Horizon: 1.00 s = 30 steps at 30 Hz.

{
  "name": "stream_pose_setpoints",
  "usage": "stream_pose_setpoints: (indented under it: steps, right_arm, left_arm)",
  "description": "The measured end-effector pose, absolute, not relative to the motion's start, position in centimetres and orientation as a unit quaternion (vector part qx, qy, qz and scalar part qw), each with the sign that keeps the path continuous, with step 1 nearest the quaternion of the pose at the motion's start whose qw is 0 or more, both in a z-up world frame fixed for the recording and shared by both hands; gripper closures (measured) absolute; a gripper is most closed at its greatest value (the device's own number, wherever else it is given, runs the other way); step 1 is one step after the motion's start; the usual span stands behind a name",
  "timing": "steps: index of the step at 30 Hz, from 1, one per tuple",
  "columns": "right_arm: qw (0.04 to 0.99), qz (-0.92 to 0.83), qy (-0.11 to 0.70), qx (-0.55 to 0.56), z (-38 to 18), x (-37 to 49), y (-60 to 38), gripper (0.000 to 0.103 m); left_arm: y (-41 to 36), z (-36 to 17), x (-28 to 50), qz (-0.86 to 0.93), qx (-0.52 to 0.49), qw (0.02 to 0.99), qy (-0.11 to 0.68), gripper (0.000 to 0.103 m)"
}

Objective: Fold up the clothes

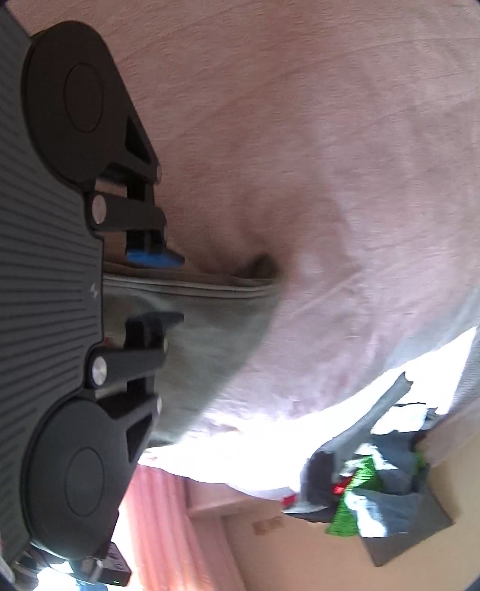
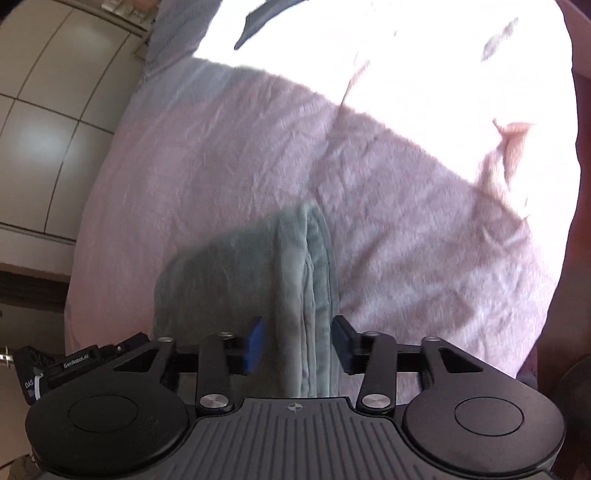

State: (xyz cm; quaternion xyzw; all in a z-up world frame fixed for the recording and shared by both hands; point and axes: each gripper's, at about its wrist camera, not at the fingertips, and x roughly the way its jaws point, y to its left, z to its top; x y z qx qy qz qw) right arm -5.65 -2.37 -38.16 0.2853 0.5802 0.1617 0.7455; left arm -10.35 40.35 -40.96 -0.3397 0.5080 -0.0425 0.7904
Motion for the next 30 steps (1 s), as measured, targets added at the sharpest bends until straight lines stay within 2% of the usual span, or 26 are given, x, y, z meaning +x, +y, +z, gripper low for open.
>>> stream_pose_setpoints:
  steps: [3, 5, 7, 9, 11, 14, 18, 19, 20, 22, 24, 27, 30]
  right_arm:
    - [0.753, 0.147, 0.556, 0.32, -38.1, -4.0, -2.5, 0.05]
    - [0.748, 0.148, 0.552, 0.338, -39.0, -3.0, -2.1, 0.051]
    - [0.739, 0.139, 0.562, 0.345, -40.2, -2.4, -1.6, 0.051]
    - [0.728, 0.138, 0.572, 0.353, -41.3, -2.1, -1.4, 0.074]
    - [0.732, 0.138, 0.572, 0.342, -41.5, -2.1, -1.5, 0.087]
    - [0.744, 0.144, 0.569, 0.319, -41.1, -2.0, -1.6, 0.093]
    - [0.774, 0.137, 0.559, 0.263, -41.4, -2.4, -0.4, 0.092]
    - [0.782, 0.137, 0.556, 0.248, -41.4, -2.6, -0.1, 0.087]
    - [0.788, 0.133, 0.555, 0.232, -41.1, -2.7, 0.1, 0.07]
    - [0.802, 0.115, 0.554, 0.192, -39.7, -3.1, 0.2, 0.057]
    - [0.828, 0.113, 0.532, 0.134, -37.6, -3.7, 0.9, 0.057]
    - [0.85, 0.158, 0.499, 0.057, -35.4, -4.6, 3.7, 0.057]
    - [0.845, 0.224, 0.486, 0.001, -34.8, -5.5, 7.4, 0.057]
  left_arm:
    - [41.3, -42.3, -7.9, -0.033, -0.366, 0.781, 0.504, 0.06]
    - [41.1, -43.6, -6.4, -0.033, -0.382, 0.769, 0.511, 0.063]
    - [40.8, -45.0, -5.3, -0.036, -0.401, 0.755, 0.517, 0.074]
    - [40.6, -45.3, -5.1, -0.034, -0.42, 0.753, 0.506, 0.085]
    - [40.3, -44.9, -5.4, -0.029, -0.407, 0.768, 0.493, 0.096]
    - [39.8, -44.3, -6.0, -0.027, -0.37, 0.798, 0.476, 0.096]
    - [38.4, -44.3, -6.0, -0.034, -0.29, 0.829, 0.477, 0.096]
    - [38.1, -43.9, -5.9, -0.033, -0.273, 0.833, 0.48, 0.096]
    - [37.9, -43.3, -5.9, -0.03, -0.256, 0.837, 0.482, 0.095]
    - [37.5, -41.5, -6.4, -0.008, -0.212, 0.851, 0.481, 0.097]
    - [37.4, -39.6, -7.1, 0.007, -0.179, 0.862, 0.475, 0.097]
    - [35.9, -37.2, -7.5, -0.035, -0.186, 0.862, 0.47, 0.097]
    - [31.0, -37.2, -6.9, -0.11, -0.12, 0.851, 0.5, 0.097]
